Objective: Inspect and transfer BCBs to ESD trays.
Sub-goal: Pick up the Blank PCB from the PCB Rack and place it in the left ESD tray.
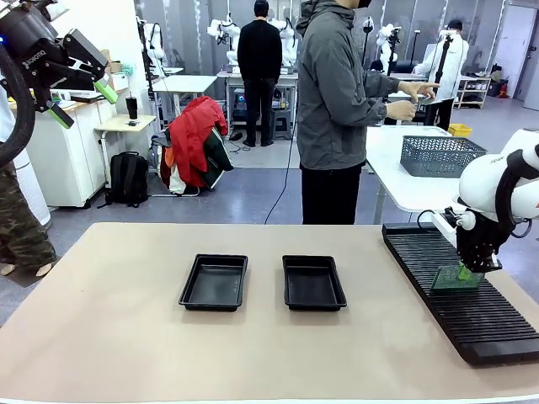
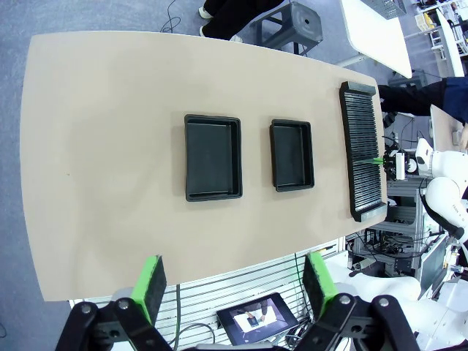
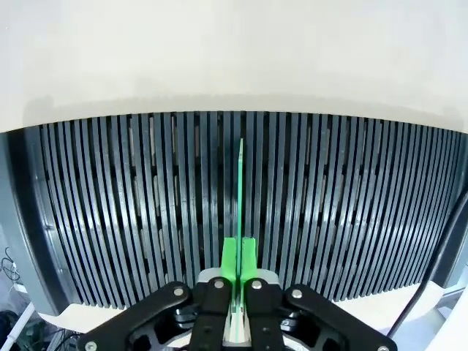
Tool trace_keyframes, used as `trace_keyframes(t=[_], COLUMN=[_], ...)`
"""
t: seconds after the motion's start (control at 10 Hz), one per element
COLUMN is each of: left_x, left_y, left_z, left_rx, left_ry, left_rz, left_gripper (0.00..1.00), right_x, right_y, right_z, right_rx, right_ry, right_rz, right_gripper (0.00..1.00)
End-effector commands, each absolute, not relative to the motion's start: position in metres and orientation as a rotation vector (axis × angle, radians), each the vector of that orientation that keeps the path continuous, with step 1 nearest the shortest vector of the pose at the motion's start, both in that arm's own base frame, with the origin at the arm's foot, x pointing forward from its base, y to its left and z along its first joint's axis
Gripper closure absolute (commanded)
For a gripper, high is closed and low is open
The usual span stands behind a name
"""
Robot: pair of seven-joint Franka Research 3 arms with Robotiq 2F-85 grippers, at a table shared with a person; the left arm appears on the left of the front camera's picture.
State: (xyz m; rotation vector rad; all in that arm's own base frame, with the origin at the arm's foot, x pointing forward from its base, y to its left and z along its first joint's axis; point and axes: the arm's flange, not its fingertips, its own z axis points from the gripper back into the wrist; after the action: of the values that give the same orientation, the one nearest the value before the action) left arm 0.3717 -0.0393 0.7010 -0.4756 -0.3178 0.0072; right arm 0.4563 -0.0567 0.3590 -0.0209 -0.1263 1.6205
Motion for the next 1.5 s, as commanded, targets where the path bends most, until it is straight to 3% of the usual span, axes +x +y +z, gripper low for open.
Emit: trace_keyframes(t=[0.0,0.4,1.0,1.4], left_x=[0.372,0.372,0.372,0.372], left_y=[-0.039,-0.039,-0.039,-0.039], left_z=[0.700,0.700,0.700,0.700], left_rx=[-0.478,-0.478,-0.478,-0.478], left_ry=[-0.315,-0.315,-0.315,-0.315], left_rz=[0.008,0.008,0.008,0.008], left_gripper=[0.00,0.00,0.00,0.00], right_x=[0.450,0.451,0.445,0.439], right_y=[-0.054,-0.051,-0.057,-0.070], right_z=[0.366,0.421,0.565,0.628], right_rx=[-0.019,-0.016,0.007,0.026], right_ry=[-0.100,-0.084,-0.030,-0.069], right_rz=[1.610,1.577,1.510,1.512], right_gripper=[1.00,1.00,1.00,1.00])
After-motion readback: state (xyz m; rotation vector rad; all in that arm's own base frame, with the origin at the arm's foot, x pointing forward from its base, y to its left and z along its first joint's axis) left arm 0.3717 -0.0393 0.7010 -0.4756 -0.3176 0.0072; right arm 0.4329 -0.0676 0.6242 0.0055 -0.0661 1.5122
